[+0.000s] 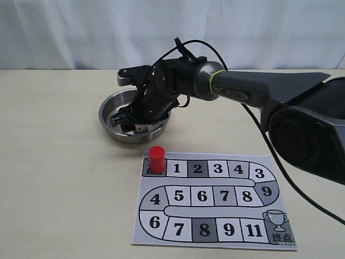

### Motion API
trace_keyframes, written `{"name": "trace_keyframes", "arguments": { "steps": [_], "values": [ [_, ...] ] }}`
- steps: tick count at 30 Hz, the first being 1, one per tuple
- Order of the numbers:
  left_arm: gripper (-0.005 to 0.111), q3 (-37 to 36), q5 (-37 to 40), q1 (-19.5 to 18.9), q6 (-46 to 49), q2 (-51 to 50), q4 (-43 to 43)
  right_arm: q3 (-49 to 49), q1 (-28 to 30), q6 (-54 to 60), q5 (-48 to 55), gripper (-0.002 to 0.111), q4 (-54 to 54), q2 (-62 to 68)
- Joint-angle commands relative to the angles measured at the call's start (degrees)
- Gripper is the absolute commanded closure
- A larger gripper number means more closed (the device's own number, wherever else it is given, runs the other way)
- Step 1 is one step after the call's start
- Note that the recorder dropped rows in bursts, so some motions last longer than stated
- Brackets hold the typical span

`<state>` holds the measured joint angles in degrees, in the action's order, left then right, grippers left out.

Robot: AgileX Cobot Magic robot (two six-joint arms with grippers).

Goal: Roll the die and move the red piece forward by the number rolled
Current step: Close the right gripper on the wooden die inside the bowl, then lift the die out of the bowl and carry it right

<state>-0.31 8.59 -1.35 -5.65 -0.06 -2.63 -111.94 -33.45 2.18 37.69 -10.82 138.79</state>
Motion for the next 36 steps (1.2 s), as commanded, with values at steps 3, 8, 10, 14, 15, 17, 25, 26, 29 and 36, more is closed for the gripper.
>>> {"name": "trace_keyframes", "arguments": {
  "steps": [3, 8, 10, 14, 15, 17, 25, 26, 29, 36],
  "values": [
    [0.107, 0.3, -0.5, 0.0, -0.1, 0.1, 0.1, -0.3, 0.0, -0.1, -1.0, 0.046, 1.0, 0.3],
    [0.107, 0.3, -0.5, 0.0, -0.1, 0.1, 0.1, -0.3, 0.0, -0.1, -1.1, 0.076, 1.0, 0.3],
    [0.107, 0.3, -0.5, 0.0, -0.1, 0.1, 0.1, -0.3, 0.0, -0.1, -1.6, 0.089, 1.0, 0.3],
    [0.107, 0.3, -0.3, 0.0, -0.1, 0.1, 0.1, -1.4, 0.0, 0.1, -1.9, 0.104, 1.2, 0.2],
    [0.107, 0.3, -0.3, 0.0, -0.1, 0.1, 0.1, -2.6, 0.0, 0.2, -1.7, 0.104, 1.4, -0.3],
    [0.107, 0.3, -0.3, 0.0, -0.1, 0.1, 0.1, -4.2, 0.0, 0.2, -0.8, 0.104, 1.8, -1.6],
    [0.107, 0.3, -0.3, 0.0, -0.1, 0.1, 0.1, -6.3, 2.3, -1.2, 10.6, 0.104, 7.6, -8.9],
    [0.107, 0.3, -0.3, 0.0, -0.1, 0.1, 0.1, -6.3, 2.6, -1.8, 12.1, 0.104, 9.0, -9.7],
    [0.107, 0.3, -0.3, 0.0, -0.1, 0.1, 0.1, -5.7, 3.6, -3.3, 16.8, 0.104, 13.2, -12.0],
    [0.107, 0.3, -0.5, 0.0, -0.1, 0.1, 0.1, 17.7, 9.6, -3.4, 9.2, 0.104, 18.0, -24.4]
  ]
}}
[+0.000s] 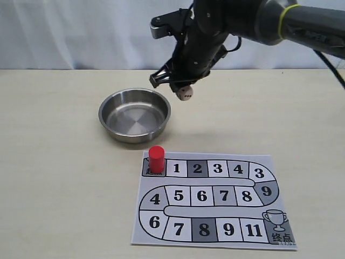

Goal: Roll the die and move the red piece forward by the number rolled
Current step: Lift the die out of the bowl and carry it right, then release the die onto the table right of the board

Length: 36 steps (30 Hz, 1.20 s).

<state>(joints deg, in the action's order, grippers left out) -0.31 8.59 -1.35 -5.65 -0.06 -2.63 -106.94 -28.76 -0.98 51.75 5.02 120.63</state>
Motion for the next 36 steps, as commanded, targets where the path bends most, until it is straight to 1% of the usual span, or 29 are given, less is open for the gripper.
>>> {"name": "trace_keyframes", "arguments": {
  "steps": [1, 3, 7, 8, 10, 15, 20, 22, 23, 25, 26, 28, 29, 30, 32, 33, 36],
  "values": [
    [0.107, 0.3, -0.5, 0.0, -0.1, 0.1, 0.1, 15.0, 6.0, -0.3, -5.5, 0.104, 2.7, -7.2],
    [0.107, 0.3, -0.5, 0.0, -0.1, 0.1, 0.1, 23.9, 11.9, -1.5, -7.1, 0.104, 7.3, -10.7],
    [0.107, 0.3, -0.5, 0.0, -0.1, 0.1, 0.1, 29.8, 19.7, -3.4, -7.5, 0.104, 11.8, -11.7],
    [0.107, 0.3, -0.5, 0.0, -0.1, 0.1, 0.1, 31.3, 22.8, -2.8, -7.5, 0.104, 12.9, -11.7],
    [0.107, 0.3, -0.5, 0.0, -0.1, 0.1, 0.1, 32.9, 27.0, -2.6, -7.9, 0.104, 13.9, -11.7],
    [0.107, 0.3, -0.5, 0.0, -0.1, 0.1, 0.1, 33.0, 31.4, -2.6, -9.2, 0.104, 14.1, -11.7],
    [0.107, 0.3, -0.3, 0.0, -0.1, 0.1, 0.1, 33.0, 32.2, -2.6, -10.6, 0.104, 13.2, -11.1],
    [0.107, 0.3, -0.3, 0.0, -0.1, 0.1, 0.1, 33.0, 32.2, -1.4, -10.5, 0.102, 8.7, -11.1],
    [0.107, 0.3, -0.3, 0.0, -0.1, 0.1, 0.1, 33.0, 32.2, 1.7, -10.8, 0.098, 4.9, -11.0],
    [0.107, 0.3, -0.3, 0.0, -0.1, 0.1, 0.1, 33.0, 32.2, 8.8, -11.0, 0.086, -3.5, -11.0],
    [0.107, 0.3, -0.3, 0.0, -0.1, 0.1, 0.1, 33.0, 32.2, 12.2, -11.3, 0.076, -8.5, -10.9],
    [0.107, 0.3, -0.3, 0.0, -0.1, 0.1, 0.1, 33.0, 32.2, 14.3, -12.3, 0.060, -13.9, -10.7],
    [0.107, 0.3, -0.3, 0.0, -0.1, 0.1, 0.1, 33.0, 32.2, 14.8, -12.8, 0.049, -16.1, -10.5],
    [0.107, 0.3, -0.3, 0.0, -0.1, 0.1, 0.1, 33.0, 32.2, 15.5, -12.9, 0.044, -17.8, -10.5],
    [0.107, 0.3, -0.3, 0.0, -0.1, 0.1, 0.1, 33.0, 32.2, 17.0, -13.0, 0.034, -19.8, -10.5],
    [0.107, 0.3, -0.3, 0.0, -0.1, 0.1, 0.1, 33.0, 32.2, 17.0, -13.0, 0.032, -19.9, -10.5],
    [0.107, 0.3, -0.3, 0.0, -0.1, 0.1, 0.1, 33.0, 32.2, 16.9, -13.0, 0.031, -19.1, -10.5]
  ]
}}
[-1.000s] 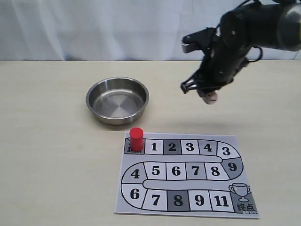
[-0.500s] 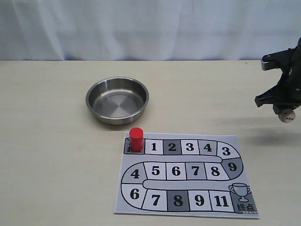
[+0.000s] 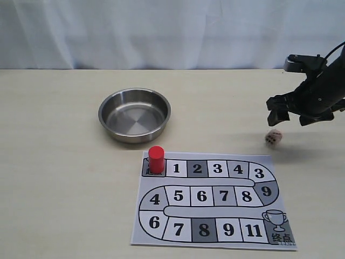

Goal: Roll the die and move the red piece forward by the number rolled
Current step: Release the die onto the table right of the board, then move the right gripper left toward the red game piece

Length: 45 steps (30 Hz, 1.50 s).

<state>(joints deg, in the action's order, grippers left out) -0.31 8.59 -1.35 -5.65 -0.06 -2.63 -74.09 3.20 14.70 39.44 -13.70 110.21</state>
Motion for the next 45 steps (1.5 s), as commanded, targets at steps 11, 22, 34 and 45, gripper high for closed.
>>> {"name": "trace_keyframes", "arguments": {
  "steps": [11, 22, 34, 45],
  "values": [
    [0.107, 0.3, -0.4, 0.0, -0.1, 0.1, 0.1, 0.2, 0.3, 1.2, -1.0, 0.031, 1.1, -0.1],
    [0.107, 0.3, -0.4, 0.0, -0.1, 0.1, 0.1, 0.2, 0.3, 0.9, 0.4, 0.055, 2.8, -0.5],
    [0.107, 0.3, -0.4, 0.0, -0.1, 0.1, 0.1, 0.7, -0.9, 4.6, 8.4, 0.104, 3.2, -3.7],
    [0.107, 0.3, -0.3, 0.0, -0.1, 0.1, 0.1, 6.1, -10.4, 2.2, 4.3, 0.104, 4.1, -4.4]
  ]
}}
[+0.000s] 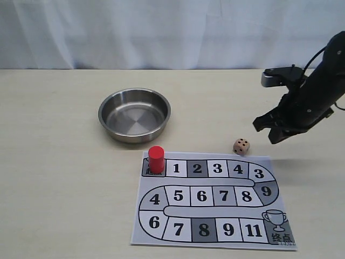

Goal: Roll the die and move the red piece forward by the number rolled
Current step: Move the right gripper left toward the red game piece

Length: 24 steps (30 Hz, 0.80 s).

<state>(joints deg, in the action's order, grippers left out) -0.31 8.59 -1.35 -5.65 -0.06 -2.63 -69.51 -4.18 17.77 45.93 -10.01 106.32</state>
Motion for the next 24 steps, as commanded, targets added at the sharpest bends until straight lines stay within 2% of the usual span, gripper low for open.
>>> {"name": "trace_keyframes", "arguments": {
  "steps": [1, 5, 15, 24],
  "values": [
    [0.107, 0.3, -0.3, 0.0, -0.1, 0.1, 0.1, 1.9, -3.7, -1.0, -2.8, 0.104, 0.4, -0.5],
    [0.107, 0.3, -0.3, 0.0, -0.1, 0.1, 0.1, 3.9, -5.4, -2.1, -5.9, 0.104, 0.0, -0.5],
    [0.107, 0.3, -0.3, 0.0, -0.1, 0.1, 0.1, 9.5, -5.4, -0.7, -18.1, 0.104, -1.2, 0.4],
    [0.107, 0.3, -0.4, 0.0, -0.1, 0.1, 0.1, 9.5, -5.4, -0.5, -19.1, 0.104, -1.0, 4.3]
  ]
}}
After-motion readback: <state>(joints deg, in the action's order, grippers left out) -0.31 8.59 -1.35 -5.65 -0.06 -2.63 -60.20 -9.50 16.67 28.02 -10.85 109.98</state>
